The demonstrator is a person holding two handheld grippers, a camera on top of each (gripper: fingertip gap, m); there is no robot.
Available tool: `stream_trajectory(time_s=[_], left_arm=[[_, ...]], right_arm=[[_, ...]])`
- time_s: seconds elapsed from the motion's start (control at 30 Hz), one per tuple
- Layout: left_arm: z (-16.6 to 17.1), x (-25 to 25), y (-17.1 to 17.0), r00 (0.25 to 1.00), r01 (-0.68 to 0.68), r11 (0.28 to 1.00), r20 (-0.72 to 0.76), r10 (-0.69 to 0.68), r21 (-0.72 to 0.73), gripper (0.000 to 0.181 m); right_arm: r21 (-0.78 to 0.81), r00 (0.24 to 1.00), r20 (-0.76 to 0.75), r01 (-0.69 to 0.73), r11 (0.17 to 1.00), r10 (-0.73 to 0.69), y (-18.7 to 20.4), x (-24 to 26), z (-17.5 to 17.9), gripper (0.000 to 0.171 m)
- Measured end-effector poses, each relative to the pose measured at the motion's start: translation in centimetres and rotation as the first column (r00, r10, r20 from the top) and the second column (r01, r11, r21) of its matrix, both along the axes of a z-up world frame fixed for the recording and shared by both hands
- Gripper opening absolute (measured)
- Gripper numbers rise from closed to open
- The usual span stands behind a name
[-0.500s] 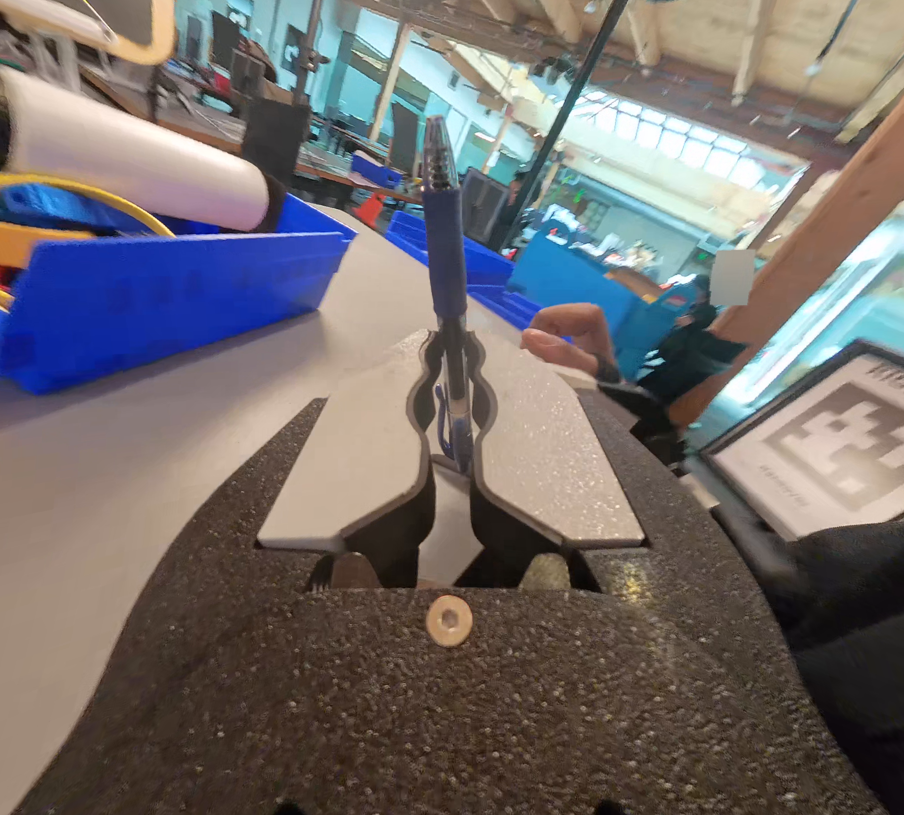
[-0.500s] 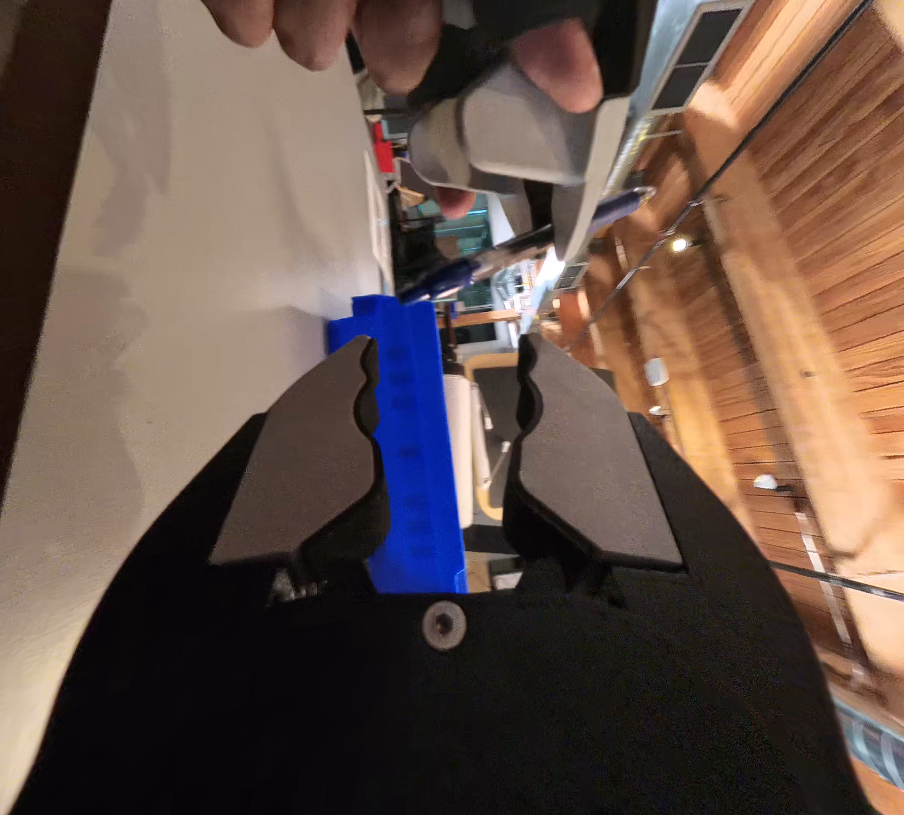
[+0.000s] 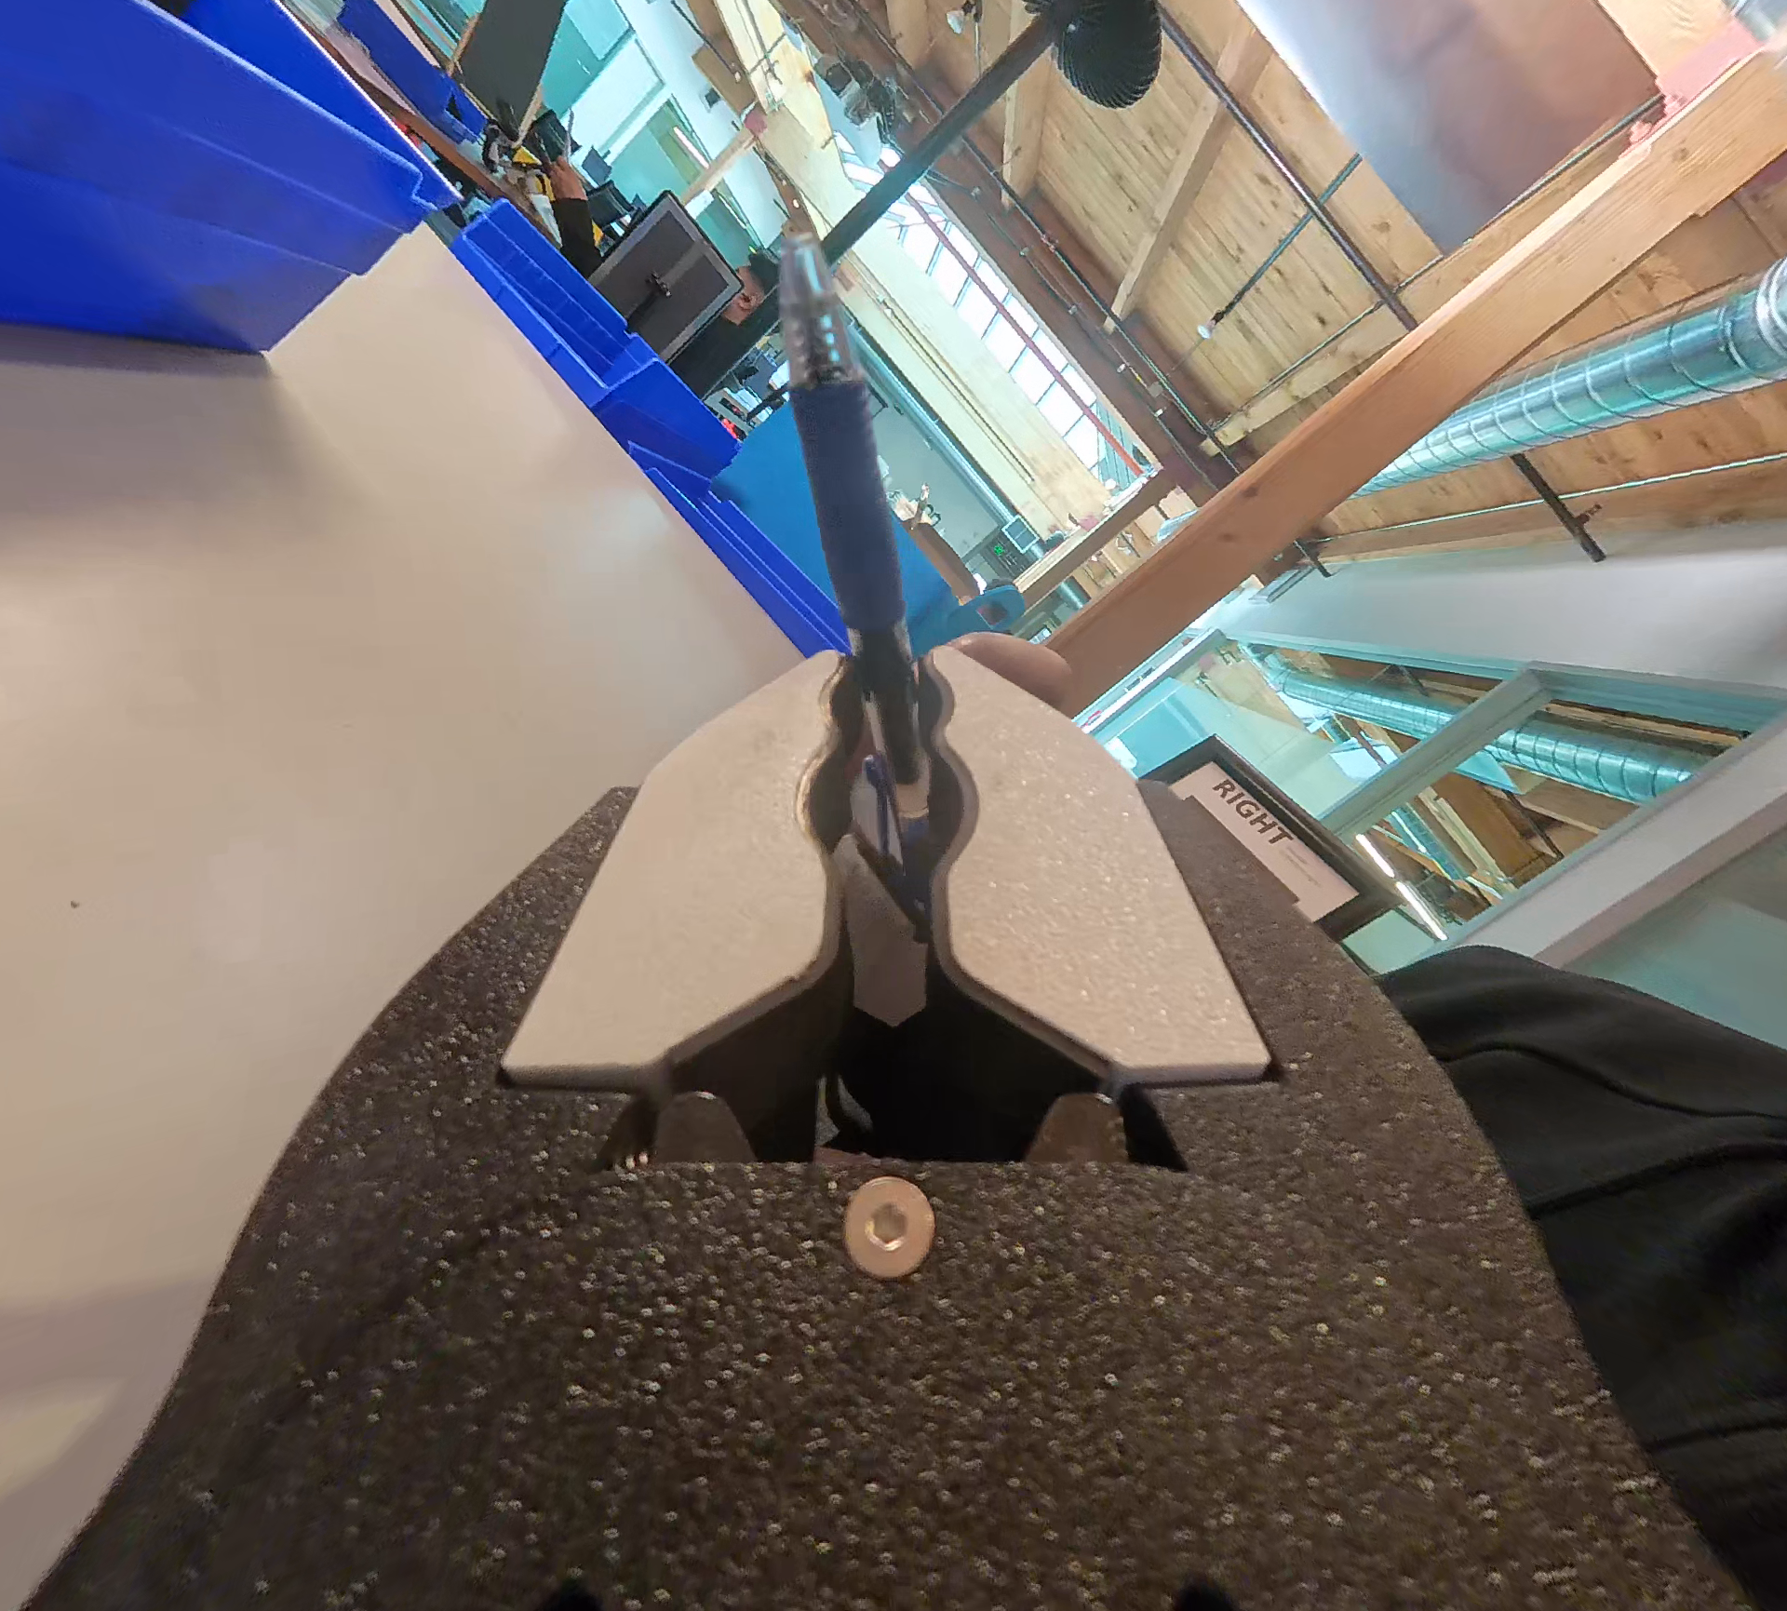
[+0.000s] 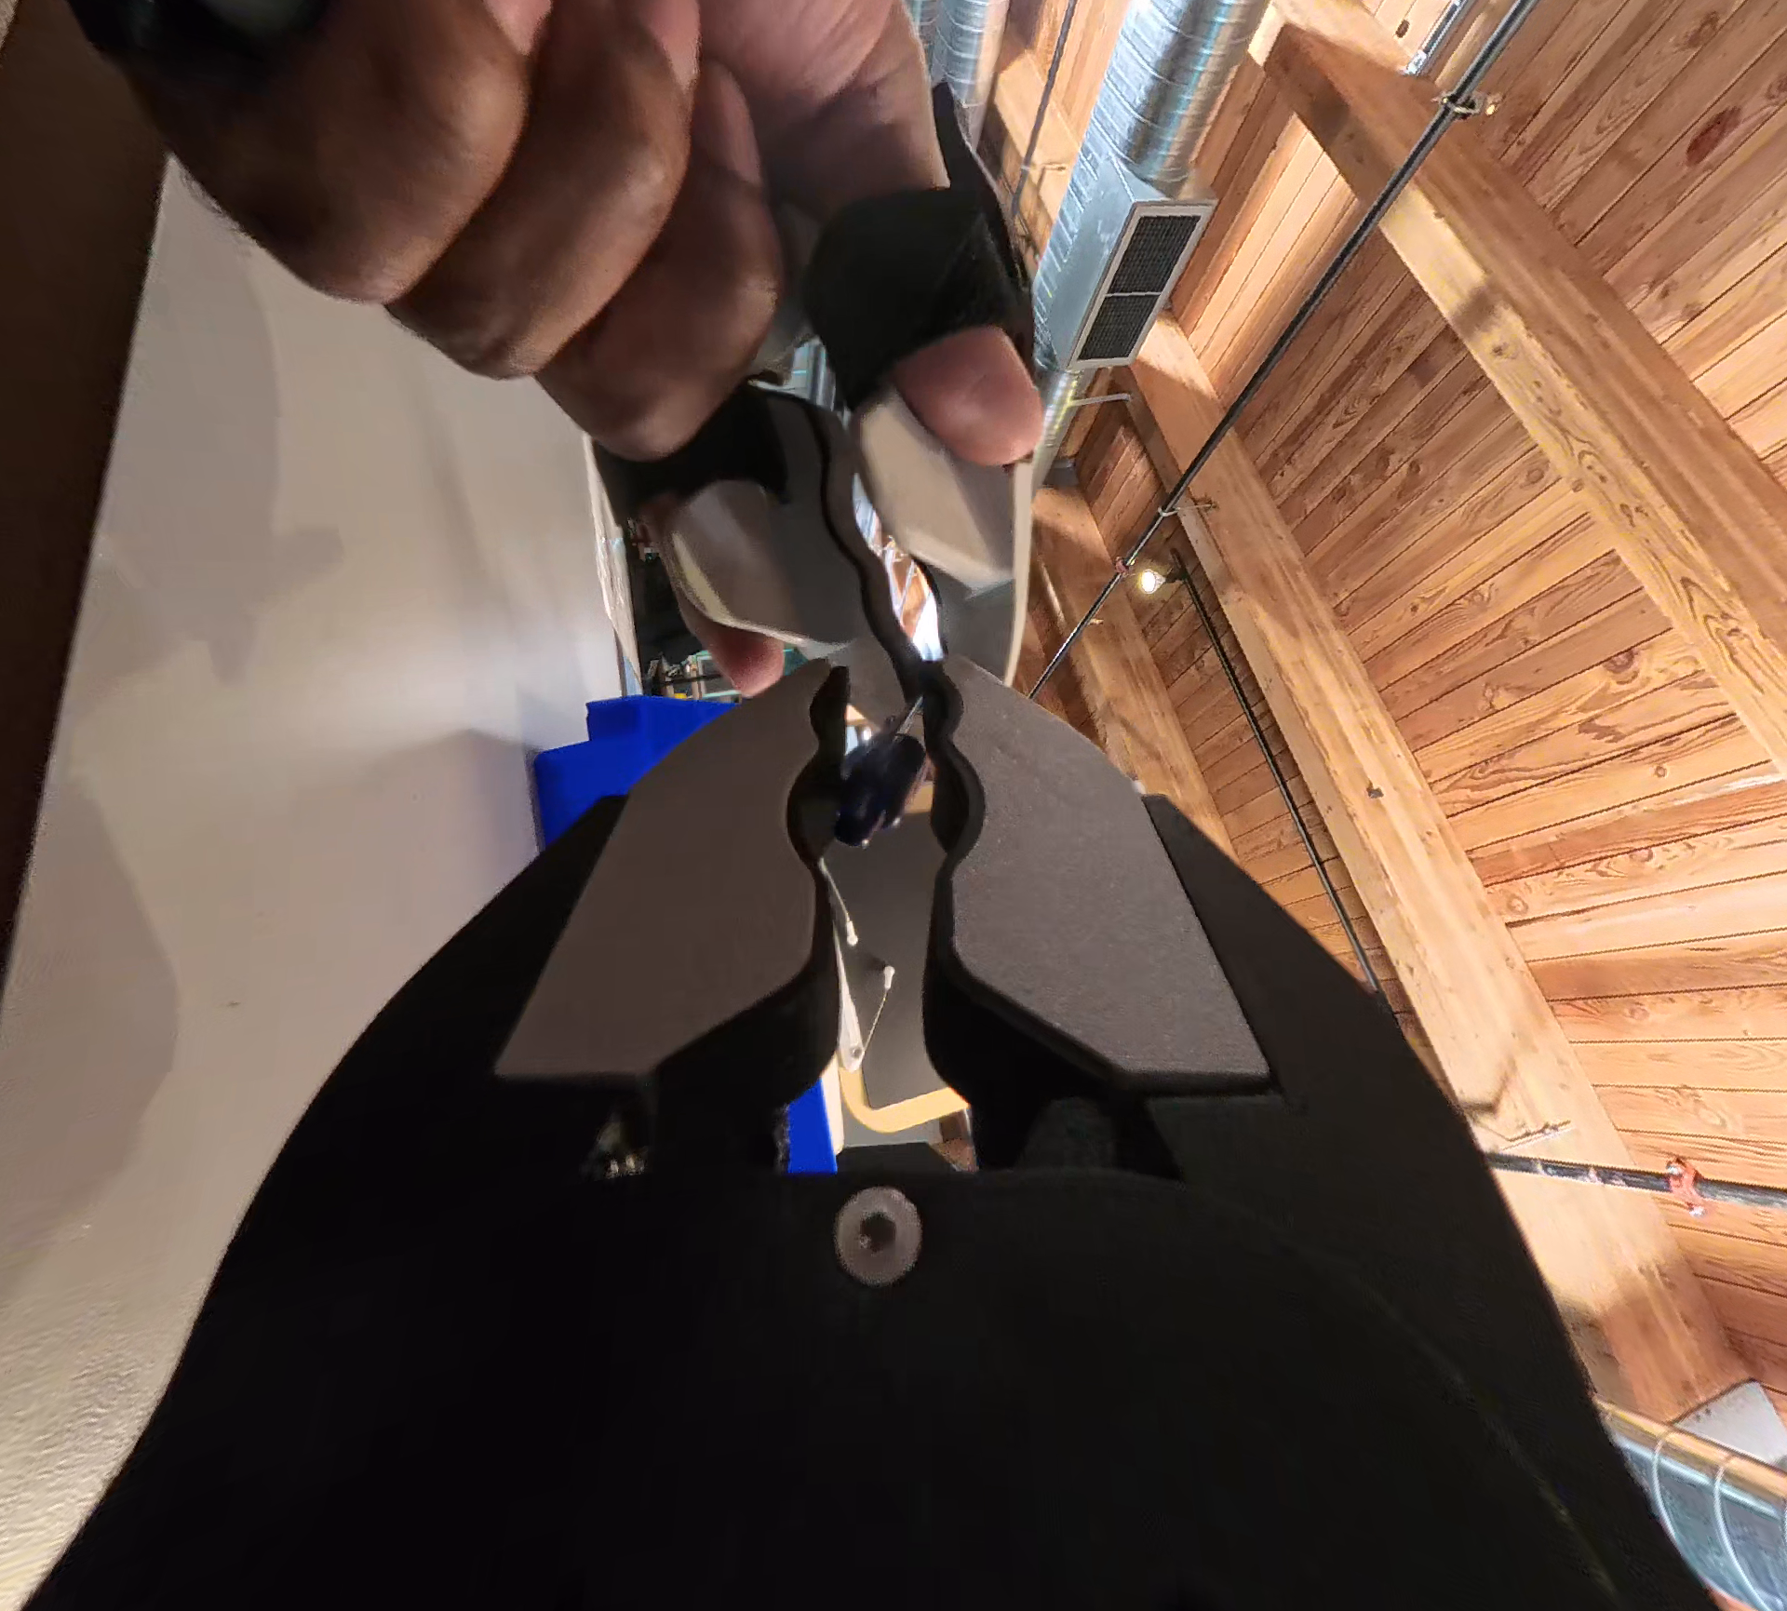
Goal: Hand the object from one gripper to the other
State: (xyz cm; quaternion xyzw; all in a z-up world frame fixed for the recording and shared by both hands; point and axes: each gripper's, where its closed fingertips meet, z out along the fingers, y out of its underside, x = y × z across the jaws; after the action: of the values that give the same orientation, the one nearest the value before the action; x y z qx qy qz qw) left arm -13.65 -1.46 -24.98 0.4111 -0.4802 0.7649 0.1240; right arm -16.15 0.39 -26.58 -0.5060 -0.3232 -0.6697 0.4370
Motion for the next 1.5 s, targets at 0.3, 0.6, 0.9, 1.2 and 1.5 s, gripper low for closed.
stream_trajectory(time_s=[0.3,0.6,0.9,1.2,1.5], left_arm=[[-0.4,0.5,0.7,1.0,0.011,1.0,0.013,-0.011,-0.022,0.021],[0.3,1.0,3.1,0.95,-0.179,0.967,0.289,0.121,0.181,0.044],[0.5,-0.7,3.6,0.773,-0.314,0.898,0.633,0.053,0.309,0.06],[-0.8,-3.5,0.1,0.816,0.007,0.952,0.548,-0.182,0.306,0.022],[-0.7,-3.2,0.3,0.831,0.007,0.956,0.53,-0.169,0.294,0.0]], right_arm=[[0.037,0.997,-0.072,0.008,0.999,-0.006,-0.5,0.5,0.9,0.01],[0.221,0.787,-0.571,-0.127,0.967,0.234,-2.0,1.6,3.1,0.01],[0.484,-0.063,-0.865,-0.367,0.794,0.498,-4.2,0.0,4.1,0.01],[0.538,-0.253,-0.843,-0.404,0.74,0.475,-4.2,-0.6,3.3,0.009],[0.542,-0.242,-0.84,-0.408,0.735,0.485,-4.4,-0.5,3.3,0.009]])
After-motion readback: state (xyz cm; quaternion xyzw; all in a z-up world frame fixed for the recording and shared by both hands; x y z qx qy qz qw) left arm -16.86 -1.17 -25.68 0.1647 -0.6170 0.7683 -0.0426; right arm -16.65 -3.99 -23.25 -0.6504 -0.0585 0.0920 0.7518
